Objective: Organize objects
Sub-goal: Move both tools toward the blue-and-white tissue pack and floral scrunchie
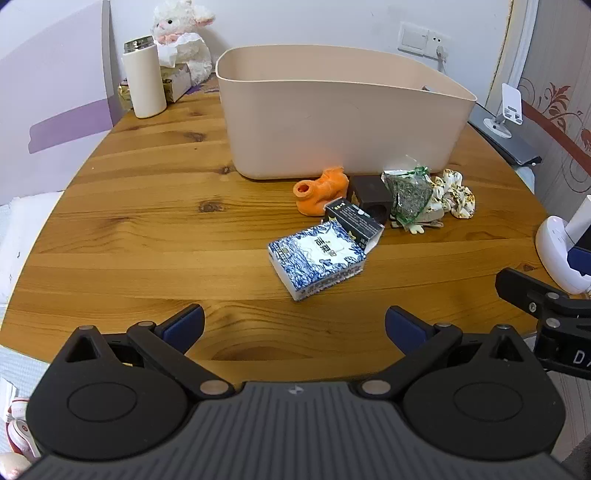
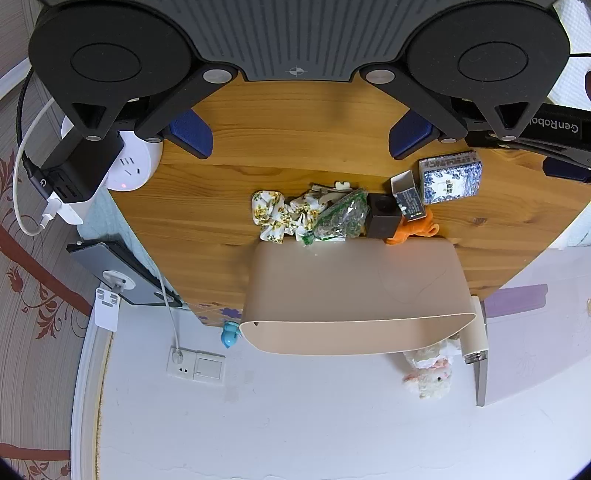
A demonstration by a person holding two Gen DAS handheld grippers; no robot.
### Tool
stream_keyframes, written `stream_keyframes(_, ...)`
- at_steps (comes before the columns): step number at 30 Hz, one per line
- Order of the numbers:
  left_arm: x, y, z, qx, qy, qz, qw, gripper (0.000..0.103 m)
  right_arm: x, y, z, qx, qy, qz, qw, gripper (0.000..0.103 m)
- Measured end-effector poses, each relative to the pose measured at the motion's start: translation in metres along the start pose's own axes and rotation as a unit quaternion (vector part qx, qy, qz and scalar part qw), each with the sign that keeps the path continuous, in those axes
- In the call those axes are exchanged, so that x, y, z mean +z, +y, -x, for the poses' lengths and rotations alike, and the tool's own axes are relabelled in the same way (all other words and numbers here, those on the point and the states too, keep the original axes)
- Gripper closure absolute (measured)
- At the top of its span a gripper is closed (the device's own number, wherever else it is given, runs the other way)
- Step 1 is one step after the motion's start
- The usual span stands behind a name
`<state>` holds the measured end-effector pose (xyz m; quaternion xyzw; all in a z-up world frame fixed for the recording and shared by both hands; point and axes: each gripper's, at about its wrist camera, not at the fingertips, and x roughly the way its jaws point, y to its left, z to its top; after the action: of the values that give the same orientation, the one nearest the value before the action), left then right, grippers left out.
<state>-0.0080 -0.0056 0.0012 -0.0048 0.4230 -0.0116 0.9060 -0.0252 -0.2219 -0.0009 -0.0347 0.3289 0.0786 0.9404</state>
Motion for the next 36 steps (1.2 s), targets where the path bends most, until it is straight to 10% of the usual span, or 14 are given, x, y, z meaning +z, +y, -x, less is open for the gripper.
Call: stream_keyframes(36, 0.005, 0.000, -0.011, 0.007, 0.015, -0.002, 0.9999, 0.000, 0.000, -0.007, -0.010, -0.003, 0.010, -0.010, 1.000, 0.000)
